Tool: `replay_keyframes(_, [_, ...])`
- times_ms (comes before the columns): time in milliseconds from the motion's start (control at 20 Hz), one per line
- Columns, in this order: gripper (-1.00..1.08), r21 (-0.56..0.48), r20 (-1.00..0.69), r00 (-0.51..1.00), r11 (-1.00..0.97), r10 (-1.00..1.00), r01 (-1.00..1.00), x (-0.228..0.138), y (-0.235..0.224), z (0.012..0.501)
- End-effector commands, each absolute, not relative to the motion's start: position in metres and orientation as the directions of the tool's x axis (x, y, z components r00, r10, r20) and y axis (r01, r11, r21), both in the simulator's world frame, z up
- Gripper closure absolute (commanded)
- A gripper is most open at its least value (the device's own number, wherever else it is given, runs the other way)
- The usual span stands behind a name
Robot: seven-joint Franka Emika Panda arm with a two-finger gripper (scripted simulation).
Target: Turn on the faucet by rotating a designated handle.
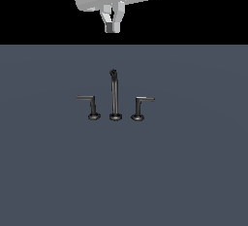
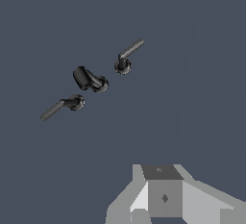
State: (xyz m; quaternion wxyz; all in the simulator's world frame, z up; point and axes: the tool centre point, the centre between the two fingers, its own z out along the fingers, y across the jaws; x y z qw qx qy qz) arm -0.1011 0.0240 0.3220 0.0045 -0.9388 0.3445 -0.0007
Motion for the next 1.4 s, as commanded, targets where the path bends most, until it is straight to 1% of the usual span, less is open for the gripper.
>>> replay_keyframes(0, [1.08, -0.01, -0.002, 0.72, -0.72, -0.694, -0.694, -0.086, 0.022, 0.305])
replay_keyframes(650, [1.08, -0.006, -0.003, 0.464, -0.464, -0.886, -0.886, -0.013, -0.006, 0.221])
replay_keyframes(1050, [1.08, -0.002, 0.0, 0.268, -0.268, -0.963, -0.963, 0.029, -0.038, 0.167])
replay_keyframes(1350, [1.08, -0.001, 0.002, 0.132, -0.132, -0.991, -0.991, 0.052, -0.064, 0.131])
